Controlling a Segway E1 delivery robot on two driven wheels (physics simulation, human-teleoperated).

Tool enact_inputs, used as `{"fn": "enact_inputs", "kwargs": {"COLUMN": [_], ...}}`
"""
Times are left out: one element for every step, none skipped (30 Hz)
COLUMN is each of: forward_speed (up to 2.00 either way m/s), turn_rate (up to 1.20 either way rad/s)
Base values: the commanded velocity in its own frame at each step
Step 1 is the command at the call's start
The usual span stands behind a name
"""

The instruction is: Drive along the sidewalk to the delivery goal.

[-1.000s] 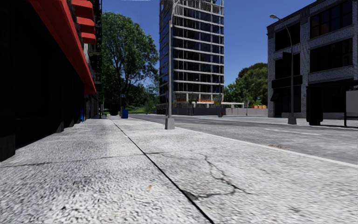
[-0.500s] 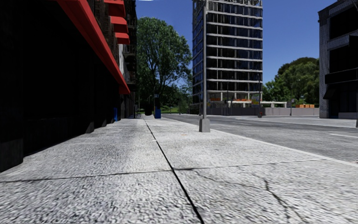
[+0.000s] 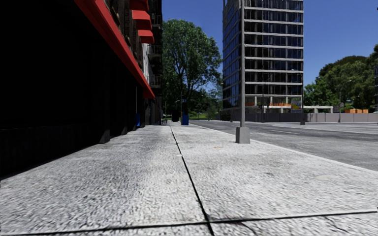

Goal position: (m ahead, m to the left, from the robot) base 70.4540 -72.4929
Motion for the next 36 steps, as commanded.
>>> {"fn": "enact_inputs", "kwargs": {"forward_speed": [2.00,2.00,2.00,2.00,2.00,2.00,2.00,2.00,2.00,2.00,2.00,2.00,2.00,2.00,2.00,2.00,2.00,2.00,2.00,2.00,2.00,2.00,2.00,2.00,2.00,2.00,2.00,2.00,2.00,2.00,2.00,2.00,2.00,2.00,2.00,2.00], "turn_rate": [0.00,0.00,0.00,0.00,0.00,0.00,0.00,0.00,0.00,0.00,0.00,0.00,0.00,0.00,0.00,0.00,0.00,0.00,0.00,0.00,0.00,0.00,0.00,0.00,0.11,0.17,0.22,0.25,0.25,0.26,0.27,0.27,0.27,0.28,0.28,0.30]}}
